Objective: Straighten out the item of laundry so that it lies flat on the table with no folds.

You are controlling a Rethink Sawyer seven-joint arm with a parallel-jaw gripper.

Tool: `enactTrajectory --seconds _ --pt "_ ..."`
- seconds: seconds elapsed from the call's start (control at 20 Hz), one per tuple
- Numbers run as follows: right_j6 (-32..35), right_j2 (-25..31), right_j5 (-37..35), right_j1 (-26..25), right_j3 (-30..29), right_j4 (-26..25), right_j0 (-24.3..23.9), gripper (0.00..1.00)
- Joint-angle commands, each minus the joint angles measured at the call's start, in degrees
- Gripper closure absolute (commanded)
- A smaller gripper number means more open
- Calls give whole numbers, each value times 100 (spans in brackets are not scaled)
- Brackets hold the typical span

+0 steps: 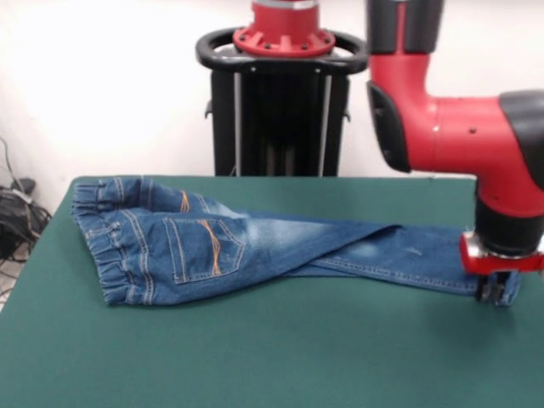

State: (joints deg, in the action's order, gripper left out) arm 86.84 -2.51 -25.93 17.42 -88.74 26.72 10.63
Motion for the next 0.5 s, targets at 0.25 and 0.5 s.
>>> enactTrajectory --seconds 0.25,0.5 --pt "2180 -365 -729 -960 275 123 398 100" --pt "1979 -116 -291 -759 3 40 126 100"
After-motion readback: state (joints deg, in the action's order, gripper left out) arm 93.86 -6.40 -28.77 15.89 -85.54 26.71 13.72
